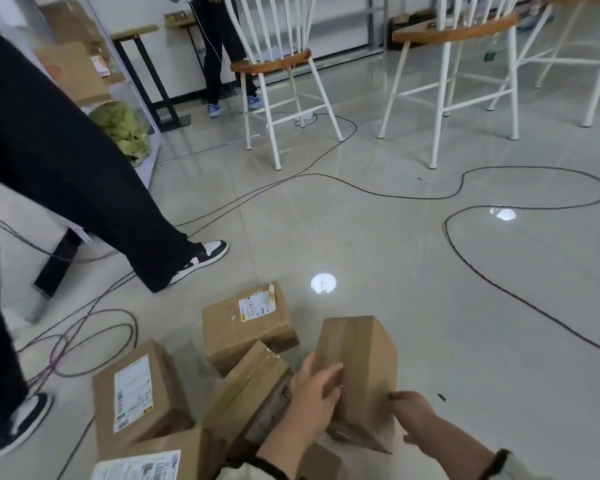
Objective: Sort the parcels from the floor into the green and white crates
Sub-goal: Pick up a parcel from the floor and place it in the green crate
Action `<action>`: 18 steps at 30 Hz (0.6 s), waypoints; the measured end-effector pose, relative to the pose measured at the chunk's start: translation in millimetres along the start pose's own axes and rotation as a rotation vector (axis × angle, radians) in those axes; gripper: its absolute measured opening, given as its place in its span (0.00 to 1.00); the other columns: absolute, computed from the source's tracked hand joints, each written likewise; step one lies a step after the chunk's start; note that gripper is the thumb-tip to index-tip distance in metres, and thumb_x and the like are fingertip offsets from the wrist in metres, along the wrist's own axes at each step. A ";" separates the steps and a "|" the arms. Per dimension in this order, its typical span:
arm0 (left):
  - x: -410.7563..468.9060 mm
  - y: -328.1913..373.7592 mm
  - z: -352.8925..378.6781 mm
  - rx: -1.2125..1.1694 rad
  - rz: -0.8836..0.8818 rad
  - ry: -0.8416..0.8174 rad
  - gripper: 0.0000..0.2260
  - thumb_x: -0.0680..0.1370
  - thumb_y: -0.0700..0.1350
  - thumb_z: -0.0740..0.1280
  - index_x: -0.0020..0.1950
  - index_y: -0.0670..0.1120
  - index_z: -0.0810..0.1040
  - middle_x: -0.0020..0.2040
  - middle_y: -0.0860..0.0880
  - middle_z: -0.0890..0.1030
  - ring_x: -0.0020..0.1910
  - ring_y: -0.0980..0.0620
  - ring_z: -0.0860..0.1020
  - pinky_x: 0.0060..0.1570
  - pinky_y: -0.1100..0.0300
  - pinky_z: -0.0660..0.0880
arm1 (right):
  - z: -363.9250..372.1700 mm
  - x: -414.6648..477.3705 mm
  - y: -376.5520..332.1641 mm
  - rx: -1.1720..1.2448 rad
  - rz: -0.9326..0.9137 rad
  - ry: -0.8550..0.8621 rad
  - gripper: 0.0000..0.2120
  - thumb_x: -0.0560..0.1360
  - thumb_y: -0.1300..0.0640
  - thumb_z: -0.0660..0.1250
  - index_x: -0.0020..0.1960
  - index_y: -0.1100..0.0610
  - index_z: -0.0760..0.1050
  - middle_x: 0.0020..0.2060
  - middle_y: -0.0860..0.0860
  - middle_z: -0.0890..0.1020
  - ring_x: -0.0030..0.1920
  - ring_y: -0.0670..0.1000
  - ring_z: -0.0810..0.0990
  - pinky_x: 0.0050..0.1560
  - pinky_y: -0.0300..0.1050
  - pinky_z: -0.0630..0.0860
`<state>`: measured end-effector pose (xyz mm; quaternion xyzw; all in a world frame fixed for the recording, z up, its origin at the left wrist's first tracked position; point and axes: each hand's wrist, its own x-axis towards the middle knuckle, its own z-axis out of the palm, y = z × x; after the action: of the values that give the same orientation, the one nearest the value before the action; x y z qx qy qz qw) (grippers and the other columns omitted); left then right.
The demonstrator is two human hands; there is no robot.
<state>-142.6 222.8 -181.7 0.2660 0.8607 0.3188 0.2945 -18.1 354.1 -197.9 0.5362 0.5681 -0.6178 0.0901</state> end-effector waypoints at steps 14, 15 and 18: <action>2.5 3.9 6.3 -0.308 -0.126 -0.038 0.11 0.78 0.53 0.65 0.60 0.55 0.78 0.63 0.51 0.75 0.56 0.56 0.74 0.52 0.64 0.73 | -34.4 8.9 9.0 0.360 0.028 -0.194 0.12 0.79 0.60 0.62 0.57 0.68 0.73 0.51 0.61 0.79 0.48 0.62 0.80 0.49 0.57 0.78; 1.4 7.2 4.0 -0.315 -0.096 -0.059 0.07 0.79 0.51 0.64 0.55 0.58 0.79 0.63 0.51 0.73 0.56 0.58 0.73 0.50 0.68 0.73 | -43.7 8.8 13.0 0.328 0.039 -0.199 0.09 0.79 0.63 0.61 0.56 0.67 0.73 0.49 0.61 0.79 0.45 0.61 0.80 0.47 0.56 0.78; 2.3 9.7 13.5 0.027 -0.038 -0.131 0.25 0.75 0.48 0.70 0.69 0.62 0.68 0.73 0.50 0.60 0.69 0.48 0.62 0.69 0.49 0.66 | -63.1 9.0 25.3 0.117 0.070 -0.190 0.03 0.75 0.67 0.65 0.49 0.65 0.74 0.43 0.61 0.77 0.37 0.58 0.78 0.36 0.47 0.75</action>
<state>-132.4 236.0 -184.1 0.2738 0.8487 0.2834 0.3527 31.8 400.5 -206.2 0.4990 0.5010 -0.6943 0.1338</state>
